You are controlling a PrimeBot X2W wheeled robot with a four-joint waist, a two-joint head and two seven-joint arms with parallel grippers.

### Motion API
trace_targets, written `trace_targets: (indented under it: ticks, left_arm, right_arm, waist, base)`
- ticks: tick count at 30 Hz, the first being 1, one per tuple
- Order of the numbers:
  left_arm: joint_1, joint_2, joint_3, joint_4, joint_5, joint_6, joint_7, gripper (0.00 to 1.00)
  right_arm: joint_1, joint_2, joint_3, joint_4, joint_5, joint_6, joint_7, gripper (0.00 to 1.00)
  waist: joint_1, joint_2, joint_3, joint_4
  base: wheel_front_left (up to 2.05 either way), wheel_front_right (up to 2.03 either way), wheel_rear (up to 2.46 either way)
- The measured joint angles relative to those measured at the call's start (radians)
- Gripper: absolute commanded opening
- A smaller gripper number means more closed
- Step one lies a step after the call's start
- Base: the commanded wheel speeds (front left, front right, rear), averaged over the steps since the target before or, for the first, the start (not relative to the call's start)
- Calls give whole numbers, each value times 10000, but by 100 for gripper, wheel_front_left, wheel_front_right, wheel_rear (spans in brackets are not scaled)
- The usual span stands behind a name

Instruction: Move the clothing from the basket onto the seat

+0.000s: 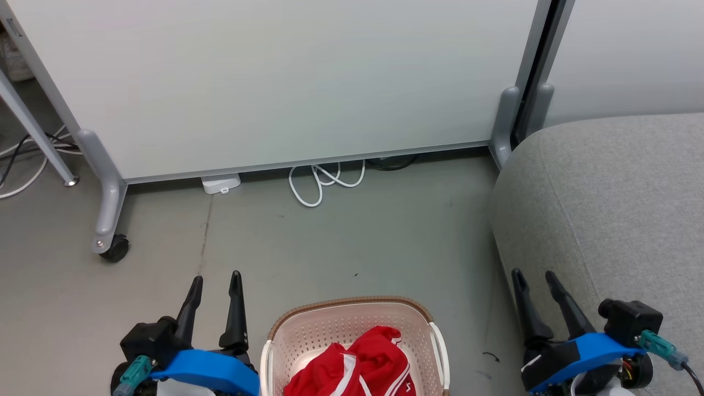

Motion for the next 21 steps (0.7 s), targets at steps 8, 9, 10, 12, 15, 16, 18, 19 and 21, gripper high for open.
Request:
trace_targets:
  ticks: [8, 9, 10, 12, 15, 16, 18, 19, 21]
  left_arm:
    - [1, 23, -136, 44, 686, 38, -174, 100]
    - [1, 25, -150, 50, 754, 44, -186, 100]
    - [1, 25, -161, 63, 832, 46, -199, 100]
    - [2, 25, -184, 94, 959, 50, -259, 100]
    - [3, 21, -178, 134, 1074, 88, -314, 100]
    - [3, 19, -174, 142, 1124, 105, -339, 100]
    - [7, 6, -132, 169, 1135, 136, -362, 100]
    - [7, 4, -111, 176, 1143, 140, -384, 100]
    - [10, -19, -42, 217, 1139, 148, -435, 100]
  right_arm:
    - [-1, -12, -10, 94, -761, 0, -42, 100]
    - [-1, -13, -12, 94, -849, 0, -48, 100]
    - [-1, -13, -10, 94, -940, 0, -58, 100]
    - [-1, -15, -10, 92, -1143, 0, -96, 100]
    - [-1, -19, -8, 92, -1333, 0, -134, 100]
    - [-1, -19, -6, 92, -1394, 0, -159, 100]
    - [-1, -21, -6, 92, -1522, 2, -180, 100]
    - [-2, -23, -8, 92, -1590, 2, -198, 100]
    - [-3, -25, -8, 92, -1712, 2, -255, 100]
  waist:
    - [0, 0, -47, 6]
    - [0, 0, -50, 6]
    - [0, 0, -53, 8]
    - [0, 0, -59, 11]
    - [0, 0, -70, 14]
    - [0, 0, -74, 15]
    - [0, 0, -78, 15]
    - [0, 0, -79, 15]
    - [0, 0, -78, 14]
  base:
    - [0, 0, 0]
    - [0, 0, 0]
    - [0, 0, 0]
    - [0, 0, 0]
    - [0, 0, 0]
    - [0, 0, 0]
    - [0, 0, 0]
    - [0, 0, 0]
    - [0, 0, 0]
